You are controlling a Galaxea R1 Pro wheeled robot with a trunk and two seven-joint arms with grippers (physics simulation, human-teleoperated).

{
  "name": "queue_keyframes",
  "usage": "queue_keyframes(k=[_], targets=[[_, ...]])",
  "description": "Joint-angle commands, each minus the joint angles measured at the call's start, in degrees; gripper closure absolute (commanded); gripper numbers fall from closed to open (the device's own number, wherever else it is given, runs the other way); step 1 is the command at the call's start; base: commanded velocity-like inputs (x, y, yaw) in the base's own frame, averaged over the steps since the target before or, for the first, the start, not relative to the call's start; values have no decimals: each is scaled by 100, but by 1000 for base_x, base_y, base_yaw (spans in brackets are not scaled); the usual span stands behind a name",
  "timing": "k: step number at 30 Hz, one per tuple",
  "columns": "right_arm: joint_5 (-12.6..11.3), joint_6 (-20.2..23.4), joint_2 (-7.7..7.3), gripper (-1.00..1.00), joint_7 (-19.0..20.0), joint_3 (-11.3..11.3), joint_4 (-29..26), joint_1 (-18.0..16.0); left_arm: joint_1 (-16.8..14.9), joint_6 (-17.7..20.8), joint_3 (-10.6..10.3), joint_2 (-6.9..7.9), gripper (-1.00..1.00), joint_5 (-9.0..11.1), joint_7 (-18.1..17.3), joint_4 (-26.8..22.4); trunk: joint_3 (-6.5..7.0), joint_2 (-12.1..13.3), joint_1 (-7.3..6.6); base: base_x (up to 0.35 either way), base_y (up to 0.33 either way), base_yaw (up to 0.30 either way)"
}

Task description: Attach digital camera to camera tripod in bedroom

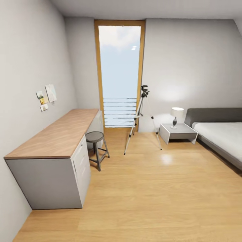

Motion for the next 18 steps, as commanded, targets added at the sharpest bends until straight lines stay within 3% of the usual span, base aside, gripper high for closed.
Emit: queue_keyframes(k=[1,18], targets=[[8,-9,-1,-100,-7,6,4,-4,1,-12,2,-1,-100,34,1,-4,-5,-3,0,0,0,-229],[7,-11,-10,-100,-7,6,4,-4,1,-12,4,-1,-100,34,1,-4,-5,-3,0,0,0,-196]])
